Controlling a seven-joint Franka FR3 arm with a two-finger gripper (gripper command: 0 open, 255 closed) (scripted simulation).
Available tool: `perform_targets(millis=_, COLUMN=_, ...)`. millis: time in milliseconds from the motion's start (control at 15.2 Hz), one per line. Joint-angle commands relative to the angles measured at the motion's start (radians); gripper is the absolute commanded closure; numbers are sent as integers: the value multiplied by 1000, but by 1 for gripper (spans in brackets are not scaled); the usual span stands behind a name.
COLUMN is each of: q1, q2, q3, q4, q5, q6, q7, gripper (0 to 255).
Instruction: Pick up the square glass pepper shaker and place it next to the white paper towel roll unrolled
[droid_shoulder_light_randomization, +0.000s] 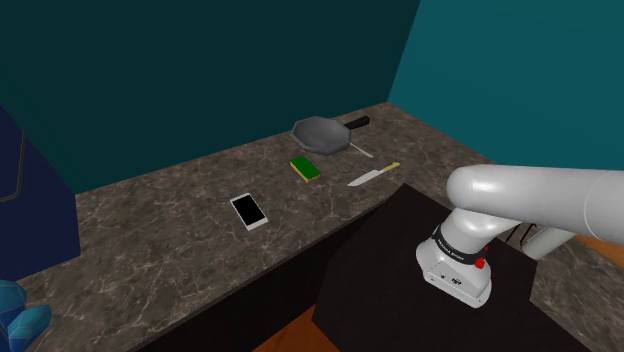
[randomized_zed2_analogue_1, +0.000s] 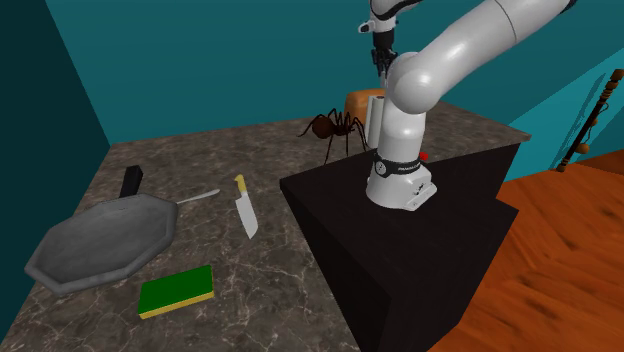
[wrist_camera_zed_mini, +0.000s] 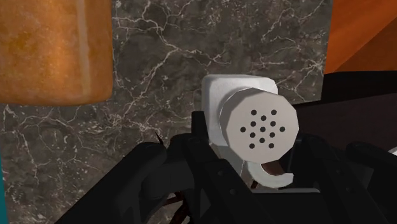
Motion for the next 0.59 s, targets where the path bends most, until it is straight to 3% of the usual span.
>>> perform_targets(millis=0, q1=4, q2=1, q3=-21, q4=-15, q5=-16, q6=21, q7=10, gripper=255)
perform_targets(millis=528, q1=36, q2=11, q3=-124, q4=-59, q5=-86, q6=102, q7=49, gripper=255)
